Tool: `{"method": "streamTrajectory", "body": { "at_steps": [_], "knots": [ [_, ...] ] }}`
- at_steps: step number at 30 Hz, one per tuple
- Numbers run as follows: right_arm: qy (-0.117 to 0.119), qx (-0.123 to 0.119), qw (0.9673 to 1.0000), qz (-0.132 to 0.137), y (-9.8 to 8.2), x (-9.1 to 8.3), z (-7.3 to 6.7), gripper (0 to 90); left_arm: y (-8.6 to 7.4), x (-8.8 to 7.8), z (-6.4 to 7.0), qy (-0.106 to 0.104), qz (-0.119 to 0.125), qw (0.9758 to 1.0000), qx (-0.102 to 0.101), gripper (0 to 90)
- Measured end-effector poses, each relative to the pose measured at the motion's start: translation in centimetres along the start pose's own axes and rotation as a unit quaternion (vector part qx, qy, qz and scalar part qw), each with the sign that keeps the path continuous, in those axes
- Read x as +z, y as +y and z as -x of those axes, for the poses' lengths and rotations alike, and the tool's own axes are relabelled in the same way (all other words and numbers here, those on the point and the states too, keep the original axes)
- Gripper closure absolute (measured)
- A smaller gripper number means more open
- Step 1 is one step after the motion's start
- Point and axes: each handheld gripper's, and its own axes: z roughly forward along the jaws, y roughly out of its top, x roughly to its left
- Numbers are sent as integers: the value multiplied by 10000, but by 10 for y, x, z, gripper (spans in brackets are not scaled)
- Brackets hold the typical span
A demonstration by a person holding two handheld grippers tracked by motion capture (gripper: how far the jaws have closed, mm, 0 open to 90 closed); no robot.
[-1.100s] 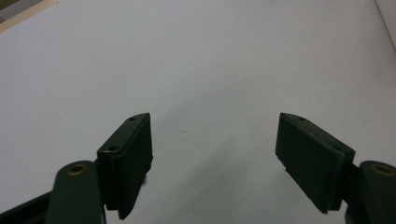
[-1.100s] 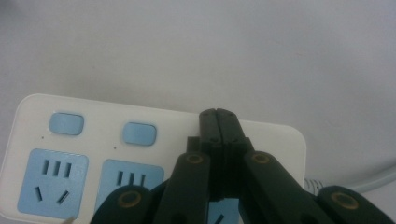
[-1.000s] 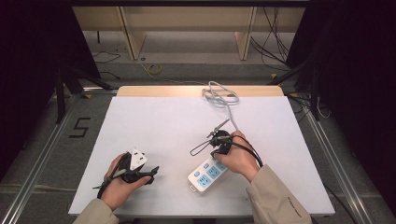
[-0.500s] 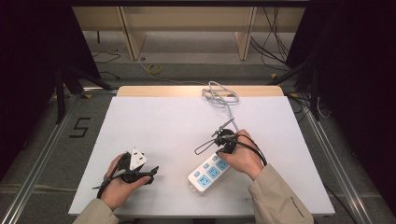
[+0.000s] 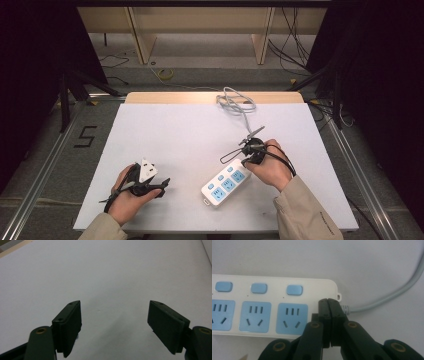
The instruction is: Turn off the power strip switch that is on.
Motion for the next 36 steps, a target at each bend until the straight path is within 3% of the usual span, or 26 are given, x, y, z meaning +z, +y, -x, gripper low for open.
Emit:
{"method": "streamTrajectory", "body": {
  "at_steps": [21, 28, 36],
  "knots": [
    [-136, 259, 9994, 172, -26, -6, 15, 795, 0, 0, -1, 1, -8, 10000, -7, 272],
    [-153, 417, 9984, 356, -39, -10, 20, 728, 0, 0, -1, 24, -9, 10000, -14, 270],
    [-159, 509, 9958, 747, -56, -14, 22, 657, -1, 0, -2, 35, -24, 10000, -3, 269]
  ]
}}
